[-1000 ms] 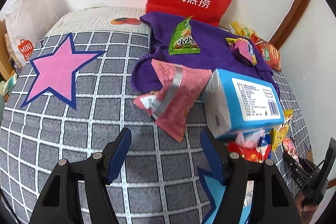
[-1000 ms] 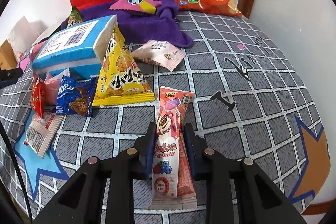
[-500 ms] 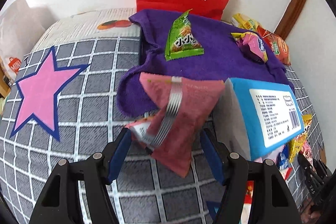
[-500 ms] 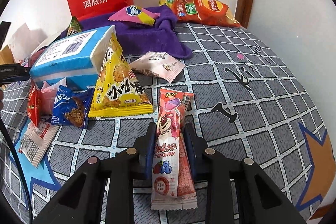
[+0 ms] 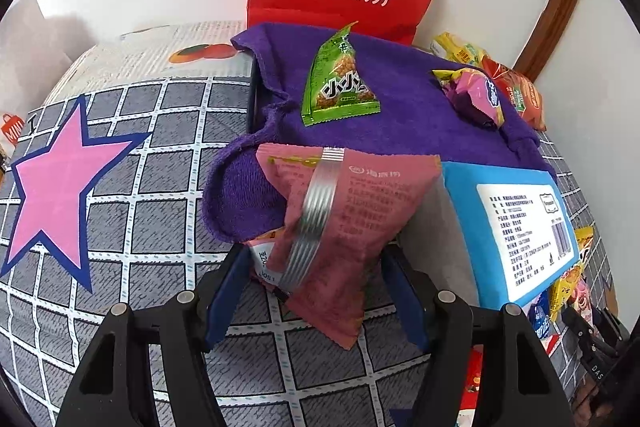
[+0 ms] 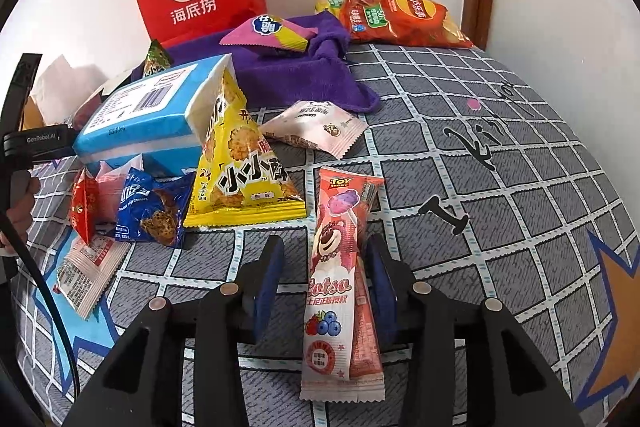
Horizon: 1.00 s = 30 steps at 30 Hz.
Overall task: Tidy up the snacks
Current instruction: 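Grasp the pink strawberry stick snack with the right tool while the left tool grasps the pink striped bag, then carry both held snacks over the purple towel with both tools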
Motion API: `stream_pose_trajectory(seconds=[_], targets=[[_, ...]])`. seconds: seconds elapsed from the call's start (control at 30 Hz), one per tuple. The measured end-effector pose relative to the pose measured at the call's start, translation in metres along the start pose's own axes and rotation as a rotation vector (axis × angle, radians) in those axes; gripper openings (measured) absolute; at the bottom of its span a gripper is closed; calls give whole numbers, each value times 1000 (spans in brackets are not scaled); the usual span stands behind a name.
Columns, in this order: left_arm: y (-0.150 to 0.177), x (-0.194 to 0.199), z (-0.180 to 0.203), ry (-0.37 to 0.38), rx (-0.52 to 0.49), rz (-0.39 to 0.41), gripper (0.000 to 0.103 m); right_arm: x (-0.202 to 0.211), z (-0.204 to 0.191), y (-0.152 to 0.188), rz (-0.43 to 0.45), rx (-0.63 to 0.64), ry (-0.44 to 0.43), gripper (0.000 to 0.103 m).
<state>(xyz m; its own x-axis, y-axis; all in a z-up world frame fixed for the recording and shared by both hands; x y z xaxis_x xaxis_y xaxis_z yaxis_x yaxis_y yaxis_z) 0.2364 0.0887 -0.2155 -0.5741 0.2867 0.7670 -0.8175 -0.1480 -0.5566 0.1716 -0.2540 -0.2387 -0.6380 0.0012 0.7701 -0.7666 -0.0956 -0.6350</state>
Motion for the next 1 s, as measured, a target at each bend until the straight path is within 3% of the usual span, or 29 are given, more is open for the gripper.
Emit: stream_pose_trajectory(seconds=[0.17,0.3,0.4,0.5,0.73,1.0], targets=[[0,3,-1,4,0,24,58,0,0,-1,2,-5,3,42],[1,12,-3,36,30,38,52,1,8,-1,3,-39,9,26],[0,21,-2,46,29,48,49,3,12,-1,10,-59,2,23],[0,33,2,49,18,67,49,8,7,-2,21,-29,42,23],[0,62,2,48,19,95,49,47,-4,-16,96,5,25,23],[-16,84,13,45,12,124,49,77,-21,-70,159,-23,-27,23]])
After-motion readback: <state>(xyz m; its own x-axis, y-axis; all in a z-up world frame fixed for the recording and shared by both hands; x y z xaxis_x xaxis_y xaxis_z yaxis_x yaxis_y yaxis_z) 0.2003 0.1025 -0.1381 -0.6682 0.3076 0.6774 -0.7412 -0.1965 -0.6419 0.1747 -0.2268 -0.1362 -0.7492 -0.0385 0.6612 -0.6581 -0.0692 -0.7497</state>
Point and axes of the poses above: each gripper's, at about its wrist camera, not at the fingertips, and x roughly against the way its jaws point, z to its right, y to its underside, the point moved 5 cm from there along -x, roughly the way its jaws point, and after that the axes turned 10 degrees about y, right-handed, at the moved point
